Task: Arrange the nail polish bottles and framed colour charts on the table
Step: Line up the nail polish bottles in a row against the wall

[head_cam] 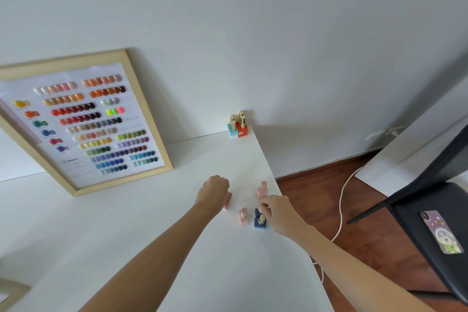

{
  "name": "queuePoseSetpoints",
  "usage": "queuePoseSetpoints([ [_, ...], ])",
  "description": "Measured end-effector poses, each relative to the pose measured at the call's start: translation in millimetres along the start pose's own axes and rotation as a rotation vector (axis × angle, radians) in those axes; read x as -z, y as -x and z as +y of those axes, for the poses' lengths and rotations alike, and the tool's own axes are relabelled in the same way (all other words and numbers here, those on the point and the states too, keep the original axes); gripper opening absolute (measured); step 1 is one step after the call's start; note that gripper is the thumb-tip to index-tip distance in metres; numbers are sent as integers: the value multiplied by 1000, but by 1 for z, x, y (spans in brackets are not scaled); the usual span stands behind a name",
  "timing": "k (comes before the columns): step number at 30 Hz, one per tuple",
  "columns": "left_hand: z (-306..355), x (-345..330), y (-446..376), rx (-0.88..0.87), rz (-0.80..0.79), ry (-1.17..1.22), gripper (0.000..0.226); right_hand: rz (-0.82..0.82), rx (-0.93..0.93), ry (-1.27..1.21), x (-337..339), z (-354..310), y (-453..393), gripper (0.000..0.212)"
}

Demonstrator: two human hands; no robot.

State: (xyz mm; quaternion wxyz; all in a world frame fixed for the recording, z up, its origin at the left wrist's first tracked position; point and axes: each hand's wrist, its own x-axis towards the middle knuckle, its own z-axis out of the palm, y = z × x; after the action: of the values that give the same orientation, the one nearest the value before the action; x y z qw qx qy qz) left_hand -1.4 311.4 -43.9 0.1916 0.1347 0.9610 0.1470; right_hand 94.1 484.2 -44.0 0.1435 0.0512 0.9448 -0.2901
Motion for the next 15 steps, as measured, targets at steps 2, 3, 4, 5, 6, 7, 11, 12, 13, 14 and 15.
queuePoseSetpoints([
  [2, -1, 1, 0, 12, -3, -2, 24, 25, -44, -18, -7, -5, 2, 30],
  [3, -2, 1, 0, 15, -1, 0, 24, 43, -73, -27, -10, -8, 3, 32],
  [4, -2, 1, 0, 16, 2, 7, 24, 59, -103, -36, -14, -11, 5, 32],
  [5, -2, 1, 0, 18, 6, 15, 23, 69, -127, -43, -17, -14, 6, 29],
  [6, -2, 0, 0, 20, 10, 21, 23, 72, -143, -43, -19, -17, 6, 25],
  [7, -3, 0, 0, 23, 15, 26, 22, 72, -150, -32, -21, -19, 7, 20],
  [11, -2, 0, 1, 36, 17, 48, 21, 81, -176, 39, -23, -21, 6, 14],
  [12, -2, 0, 1, 42, 17, 52, 21, 79, -188, 60, -22, -22, 5, 14],
  [13, -1, 1, 2, 51, 13, 52, 19, 75, -193, 77, -20, -22, 5, 15],
  [14, -1, 2, 2, 59, 7, 44, 17, 64, -198, 87, -18, -23, 4, 15],
  [15, -1, 4, 3, 64, 1, 34, 15, 55, -198, 95, -17, -22, 3, 16],
])
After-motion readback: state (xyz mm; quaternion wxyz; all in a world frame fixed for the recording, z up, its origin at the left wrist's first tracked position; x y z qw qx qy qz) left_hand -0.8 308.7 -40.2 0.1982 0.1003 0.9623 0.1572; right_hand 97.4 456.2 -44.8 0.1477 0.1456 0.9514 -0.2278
